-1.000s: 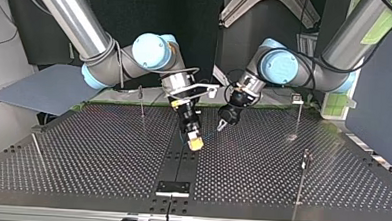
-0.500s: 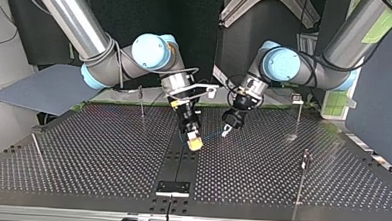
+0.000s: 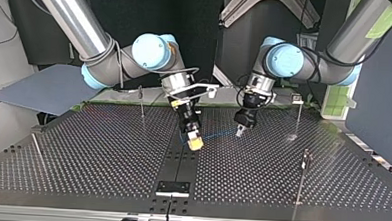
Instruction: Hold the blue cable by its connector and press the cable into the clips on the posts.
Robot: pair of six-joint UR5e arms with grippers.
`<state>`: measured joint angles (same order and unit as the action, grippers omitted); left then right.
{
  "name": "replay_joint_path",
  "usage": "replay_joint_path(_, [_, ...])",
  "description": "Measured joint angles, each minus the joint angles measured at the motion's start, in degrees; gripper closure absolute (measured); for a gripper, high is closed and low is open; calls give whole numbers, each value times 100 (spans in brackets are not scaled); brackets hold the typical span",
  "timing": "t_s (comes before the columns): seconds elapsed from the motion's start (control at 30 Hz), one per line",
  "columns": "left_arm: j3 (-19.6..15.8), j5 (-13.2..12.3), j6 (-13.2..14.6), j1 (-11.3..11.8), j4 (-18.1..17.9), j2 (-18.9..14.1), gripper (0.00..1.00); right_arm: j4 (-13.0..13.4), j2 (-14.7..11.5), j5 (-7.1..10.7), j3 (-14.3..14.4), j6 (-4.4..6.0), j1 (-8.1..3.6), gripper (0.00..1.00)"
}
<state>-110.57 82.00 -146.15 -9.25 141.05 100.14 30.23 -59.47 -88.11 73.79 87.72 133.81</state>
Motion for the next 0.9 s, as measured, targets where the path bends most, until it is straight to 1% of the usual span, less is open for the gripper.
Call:
replay_joint_path(0.17, [-121,210,210,2,-84,-156,99,-43,0,4,0,-10,17,100])
replay_joint_path(0.3, [-283,402,402,5,-200,-340,99,-106,0,15,0,-18,24,100])
replay_joint_path(0.6, [-585,847,848,32,-290,-784,99,-167,0,141,0,-1,26,100])
replay_joint_path(0.73, [-691,1052,1052,38,-356,-950,99,-205,0,287,0,1,30,100])
replay_joint_path(0.9, [-807,1324,1325,54,-377,-1024,99,-225,-5,505,0,-3,29,100])
